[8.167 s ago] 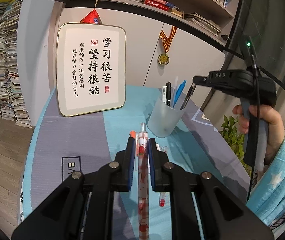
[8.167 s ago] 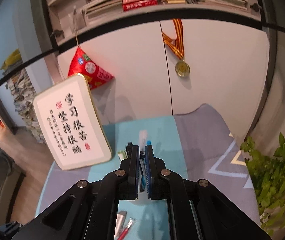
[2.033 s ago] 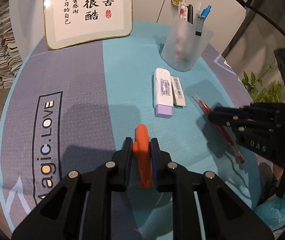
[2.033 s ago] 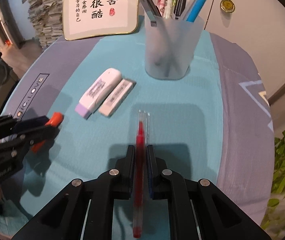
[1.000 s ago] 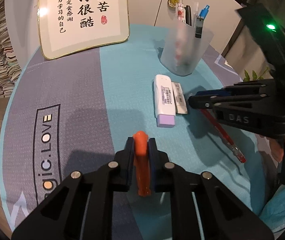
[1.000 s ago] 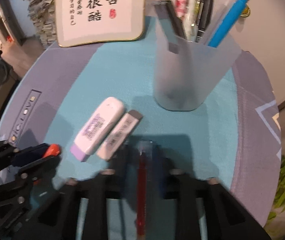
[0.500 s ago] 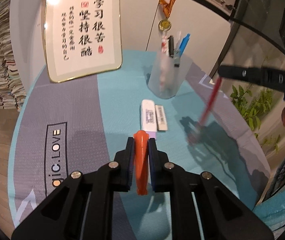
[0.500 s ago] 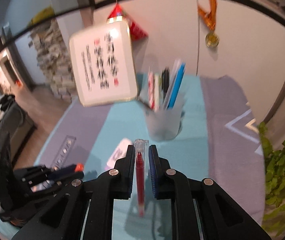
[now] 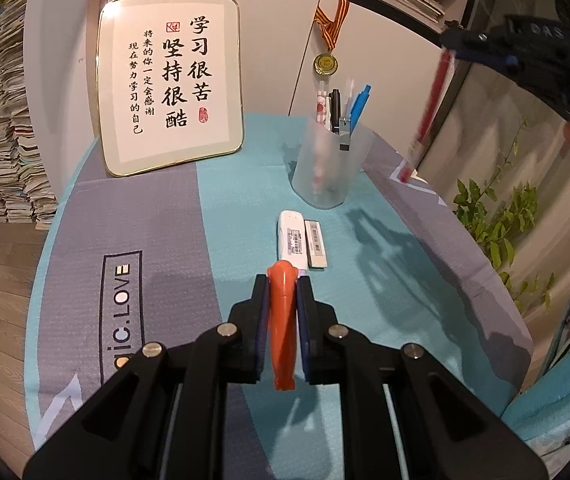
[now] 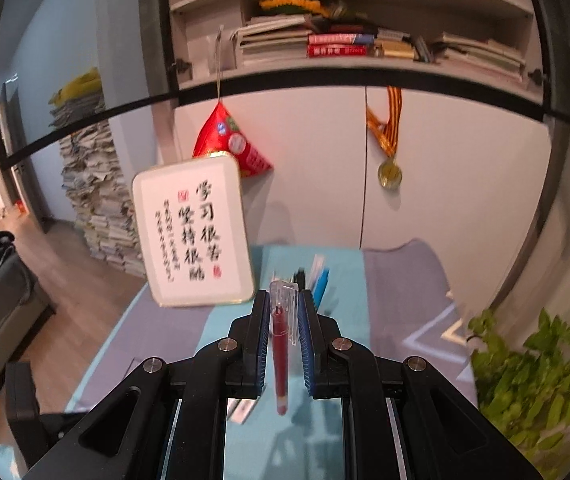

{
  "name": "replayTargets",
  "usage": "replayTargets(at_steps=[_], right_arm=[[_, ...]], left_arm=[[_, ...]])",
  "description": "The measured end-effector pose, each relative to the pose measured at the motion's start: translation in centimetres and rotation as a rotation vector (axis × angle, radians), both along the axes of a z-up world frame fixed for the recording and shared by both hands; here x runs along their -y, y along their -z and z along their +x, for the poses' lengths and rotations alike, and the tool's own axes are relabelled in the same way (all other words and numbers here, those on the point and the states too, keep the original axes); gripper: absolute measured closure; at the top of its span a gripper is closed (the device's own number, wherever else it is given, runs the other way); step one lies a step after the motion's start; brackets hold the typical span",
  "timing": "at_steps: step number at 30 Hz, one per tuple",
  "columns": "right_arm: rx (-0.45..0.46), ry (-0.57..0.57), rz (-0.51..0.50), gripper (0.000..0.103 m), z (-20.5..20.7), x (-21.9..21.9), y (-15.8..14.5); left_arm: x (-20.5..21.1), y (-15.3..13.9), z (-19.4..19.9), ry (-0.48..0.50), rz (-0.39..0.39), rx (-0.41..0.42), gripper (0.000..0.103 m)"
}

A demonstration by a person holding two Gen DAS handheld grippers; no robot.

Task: Organize stationery
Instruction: 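Carry the red pen into the frosted cup and open the right tool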

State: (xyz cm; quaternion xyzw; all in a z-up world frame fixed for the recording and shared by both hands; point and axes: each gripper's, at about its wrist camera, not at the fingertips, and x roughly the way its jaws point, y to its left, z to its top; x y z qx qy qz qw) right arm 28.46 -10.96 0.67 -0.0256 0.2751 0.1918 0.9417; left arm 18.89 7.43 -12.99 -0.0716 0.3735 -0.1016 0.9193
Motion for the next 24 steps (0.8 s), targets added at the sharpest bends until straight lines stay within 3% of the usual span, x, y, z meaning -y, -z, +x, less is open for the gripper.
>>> replayTargets(at_steps=[13, 24], right_arm=[[0.081, 0.08, 0.011, 0.088, 3.9, -0.5, -0.6], [-0.064, 0.074, 0.044, 0.088, 6.9, 0.5, 2.8]], left_arm=[[-1.1, 0.4, 0.6, -0.008, -0.006, 0.005, 0.092], [-0.6, 0.5, 0.9, -0.003, -0.002, 0.003, 0.092]])
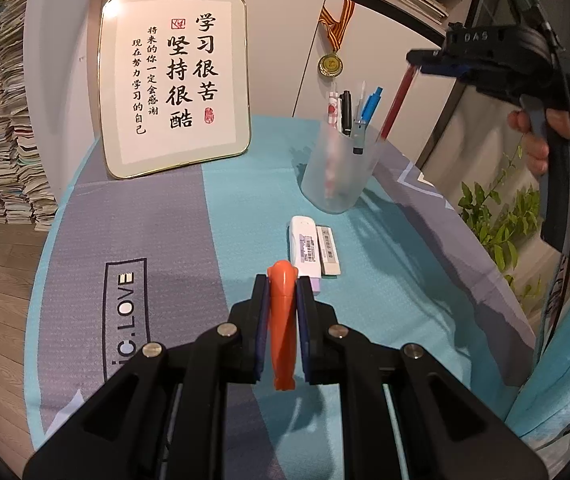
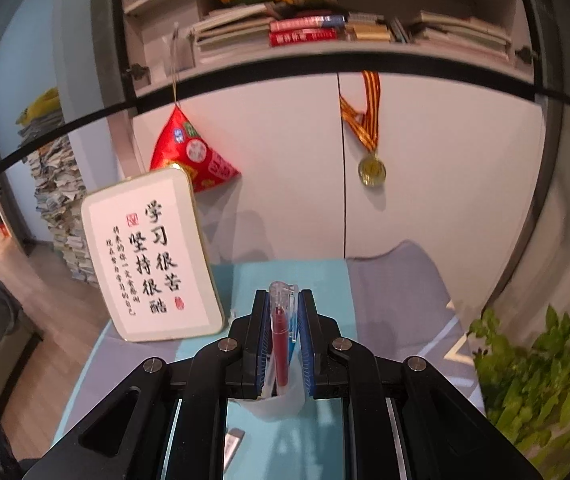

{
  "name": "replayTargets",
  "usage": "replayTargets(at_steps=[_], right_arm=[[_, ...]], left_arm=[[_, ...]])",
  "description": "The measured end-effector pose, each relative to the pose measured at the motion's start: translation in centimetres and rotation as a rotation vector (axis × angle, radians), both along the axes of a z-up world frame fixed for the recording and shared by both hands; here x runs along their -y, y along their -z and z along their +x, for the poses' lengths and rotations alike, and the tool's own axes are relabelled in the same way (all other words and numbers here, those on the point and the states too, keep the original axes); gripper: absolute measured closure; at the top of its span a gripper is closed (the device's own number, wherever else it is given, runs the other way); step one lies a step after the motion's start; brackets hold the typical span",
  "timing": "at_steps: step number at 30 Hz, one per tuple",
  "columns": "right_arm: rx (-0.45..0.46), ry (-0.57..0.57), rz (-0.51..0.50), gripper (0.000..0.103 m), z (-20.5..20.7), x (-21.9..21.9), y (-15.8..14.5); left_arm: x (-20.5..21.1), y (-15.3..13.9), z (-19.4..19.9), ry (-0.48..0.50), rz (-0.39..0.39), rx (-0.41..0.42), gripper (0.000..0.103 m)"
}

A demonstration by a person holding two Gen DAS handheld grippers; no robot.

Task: Organize stationery
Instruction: 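Carry the red pen into the frosted cup and open the right tool, then lift the orange marker with the left tool over the frosted cup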

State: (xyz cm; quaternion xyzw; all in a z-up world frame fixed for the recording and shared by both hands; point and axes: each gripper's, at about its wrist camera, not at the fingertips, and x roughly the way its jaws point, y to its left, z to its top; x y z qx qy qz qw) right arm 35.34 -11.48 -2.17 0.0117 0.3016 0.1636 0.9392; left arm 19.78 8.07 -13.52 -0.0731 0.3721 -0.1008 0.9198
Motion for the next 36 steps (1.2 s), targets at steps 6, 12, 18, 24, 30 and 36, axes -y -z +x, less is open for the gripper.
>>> replayTargets(at_steps=[6, 12, 18, 24, 30, 36], right_arm=[[-0.088, -0.004, -0.005, 0.088, 0.6, 0.1, 2.4], [-0.182, -0.03, 0.012, 0.088, 0.5, 0.4, 4.7], [-0.19, -0.03, 0.081, 0.085, -1.9, 2.5, 4.2], [-0.151, -0.031, 0.128, 0.065, -5.7, 5.2, 3.7], [-0.152, -0.031, 0.102, 0.065, -8.6, 6.8, 4.9], [-0.151, 0.01, 0.066, 0.065, -9.6, 9.2, 6.3]], left_arm=[[0.2, -0.2, -0.2, 0.004, 0.002, 0.007, 0.092], [0.3, -0.8, -0.4, 0.002, 0.0, 0.022, 0.092], [0.8, -1.9, -0.5, 0.005, -0.004, 0.05, 0.092], [1.6, -4.0, 0.0, 0.005, -0.008, 0.111, 0.092], [2.0, -7.9, 1.9, 0.014, -0.056, 0.222, 0.092], [3.4, -9.4, 4.2, 0.018, -0.05, 0.246, 0.092]])
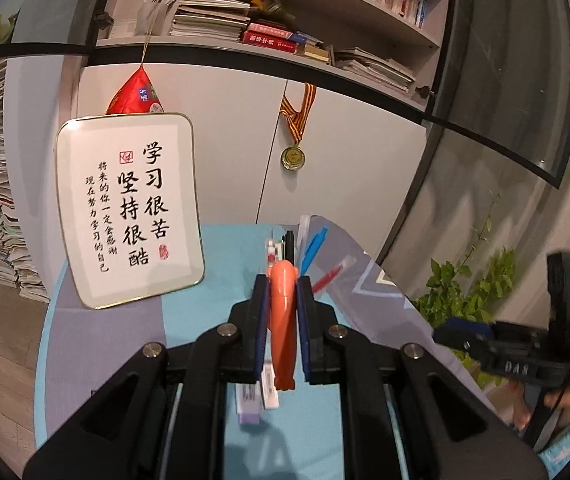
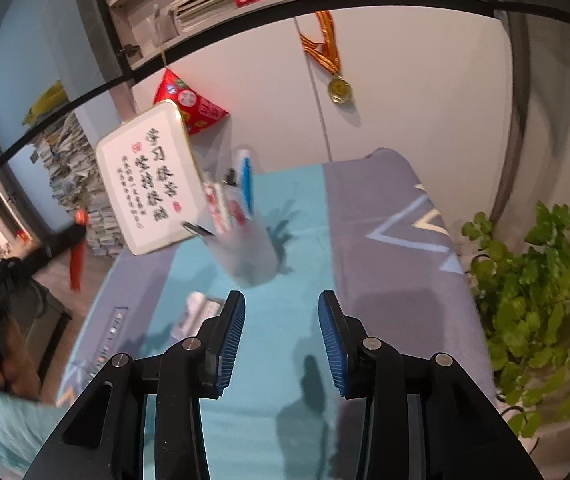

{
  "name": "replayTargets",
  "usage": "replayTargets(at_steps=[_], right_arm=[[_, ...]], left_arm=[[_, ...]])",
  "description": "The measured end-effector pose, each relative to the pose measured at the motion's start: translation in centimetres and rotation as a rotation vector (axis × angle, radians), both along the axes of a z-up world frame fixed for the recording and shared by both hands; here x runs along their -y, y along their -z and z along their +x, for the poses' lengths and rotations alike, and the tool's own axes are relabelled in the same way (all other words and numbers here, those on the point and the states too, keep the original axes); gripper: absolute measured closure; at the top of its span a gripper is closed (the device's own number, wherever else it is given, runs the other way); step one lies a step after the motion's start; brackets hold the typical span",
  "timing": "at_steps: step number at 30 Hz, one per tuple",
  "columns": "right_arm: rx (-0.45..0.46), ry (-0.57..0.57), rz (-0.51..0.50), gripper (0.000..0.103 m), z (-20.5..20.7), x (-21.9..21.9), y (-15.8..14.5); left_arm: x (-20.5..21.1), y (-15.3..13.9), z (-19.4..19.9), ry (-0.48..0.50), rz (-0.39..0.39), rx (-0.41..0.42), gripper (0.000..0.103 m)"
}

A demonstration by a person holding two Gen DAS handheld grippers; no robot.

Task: Organize stationery
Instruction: 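Lift the orange marker with the left tool over the frosted cup, then lower the orange marker into the frosted cup and open the left tool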

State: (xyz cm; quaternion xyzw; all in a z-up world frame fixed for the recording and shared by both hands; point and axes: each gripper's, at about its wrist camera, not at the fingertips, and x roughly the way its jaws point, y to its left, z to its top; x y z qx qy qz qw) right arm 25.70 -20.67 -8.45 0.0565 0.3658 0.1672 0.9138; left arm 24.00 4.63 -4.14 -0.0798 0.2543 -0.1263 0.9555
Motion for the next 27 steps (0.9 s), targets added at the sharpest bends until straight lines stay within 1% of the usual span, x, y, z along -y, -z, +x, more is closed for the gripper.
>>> replayTargets(at_steps=[3, 6, 9, 11, 15, 17, 20, 22, 27], right_arm=[[-0.011, 0.047, -0.019, 0.065, 0.2, 1.7, 1.0], [-0.031, 0.094, -0.022, 0.065, 0.7, 3.5, 2.3], [-0.019, 0.153, -0.088, 0.064, 0.9, 4.4, 3.3], [-0.025, 0.173, -0.112, 0.065, 1.3, 4.8, 4.0], [-0.057, 0.173, -0.086, 0.064, 1.9, 6.0, 5.1], [-0.056, 0.183, -0.087, 0.064, 2.2, 6.5, 5.3], [-0.057, 0.198, -0.077, 0.064, 2.5, 7.2, 5.5], [-0.06, 0.203, -0.066, 0.064, 2.8, 7.5, 5.8], [-0.062, 0.192, -0.063, 0.064, 3.1, 7.3, 6.0]], left_arm=[[0.7, 0.0, 0.9, -0.011, 0.007, -0.002, 0.092], [1.3, -0.1, 1.8, -0.022, 0.008, 0.014, 0.092], [2.0, -0.1, 3.3, -0.034, 0.002, 0.023, 0.092], [2.4, -0.1, 4.4, -0.038, -0.005, 0.027, 0.092], [3.2, -0.4, 6.4, -0.048, -0.014, 0.065, 0.092], [3.4, -0.5, 7.4, -0.049, -0.014, 0.069, 0.092], [3.9, 0.1, 8.9, -0.048, -0.003, 0.056, 0.092], [4.1, 1.0, 9.6, -0.048, 0.007, 0.039, 0.092], [4.8, 3.8, 10.7, -0.026, 0.024, -0.048, 0.092]])
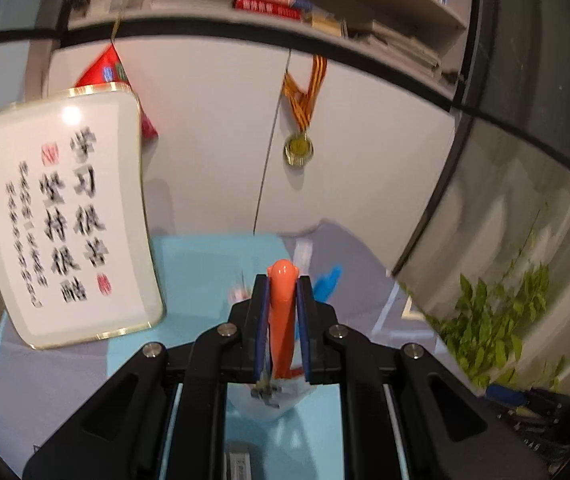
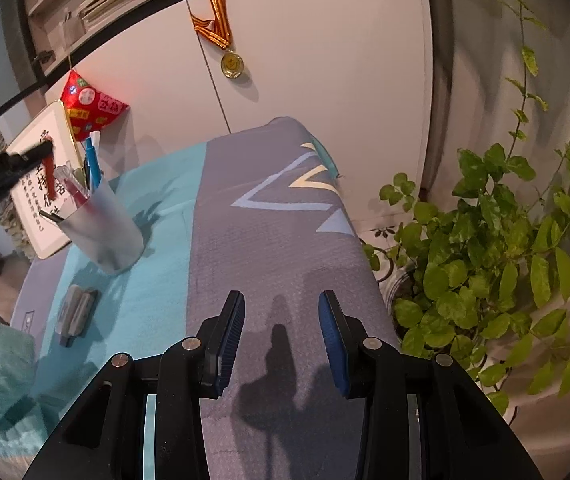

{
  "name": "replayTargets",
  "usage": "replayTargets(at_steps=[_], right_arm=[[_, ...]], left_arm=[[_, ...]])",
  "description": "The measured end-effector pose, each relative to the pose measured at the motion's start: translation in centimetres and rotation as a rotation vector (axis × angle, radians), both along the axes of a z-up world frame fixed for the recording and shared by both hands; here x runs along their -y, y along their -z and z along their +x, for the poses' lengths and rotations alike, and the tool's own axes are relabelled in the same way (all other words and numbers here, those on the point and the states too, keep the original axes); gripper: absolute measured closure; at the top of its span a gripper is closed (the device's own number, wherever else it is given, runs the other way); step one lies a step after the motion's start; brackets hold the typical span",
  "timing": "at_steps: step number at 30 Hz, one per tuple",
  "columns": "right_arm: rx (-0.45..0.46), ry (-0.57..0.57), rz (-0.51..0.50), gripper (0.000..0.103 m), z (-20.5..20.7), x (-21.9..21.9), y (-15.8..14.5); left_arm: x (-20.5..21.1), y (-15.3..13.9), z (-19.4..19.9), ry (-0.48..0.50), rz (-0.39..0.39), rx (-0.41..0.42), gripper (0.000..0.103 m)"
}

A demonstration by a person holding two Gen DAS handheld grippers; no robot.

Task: Organize stationery
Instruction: 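Lower the orange marker into the frosted cup and open the left tool, then grasp the white purple-ended case with the left tool while the right tool grasps the white stick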

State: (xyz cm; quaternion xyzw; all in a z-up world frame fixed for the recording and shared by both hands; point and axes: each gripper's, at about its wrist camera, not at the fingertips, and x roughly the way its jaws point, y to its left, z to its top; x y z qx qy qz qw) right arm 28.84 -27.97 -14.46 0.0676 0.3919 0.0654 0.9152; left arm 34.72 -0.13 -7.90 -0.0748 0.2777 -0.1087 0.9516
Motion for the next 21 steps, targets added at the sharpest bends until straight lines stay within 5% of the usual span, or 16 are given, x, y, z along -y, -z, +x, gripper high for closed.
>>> replayTargets(at_steps=[7, 12, 21], right_arm=[[-0.001, -0.012, 0.003, 0.064, 0.0, -0.2, 0.0], [0.002, -0.01, 0.008, 0.064, -0.4, -0.1, -0.3], [0.002, -0.051, 0.011, 0.064, -1.6, -1.8, -1.1]], left_arm=[[0.7, 1.2, -0.5, 0.039, 0.023, -0.053, 0.091], [-0.1, 0.6, -2.0, 0.03, 0.03, -0.058, 0.068], [-2.6, 1.7, -8.0, 0.04, 0.131, -0.1, 0.063]])
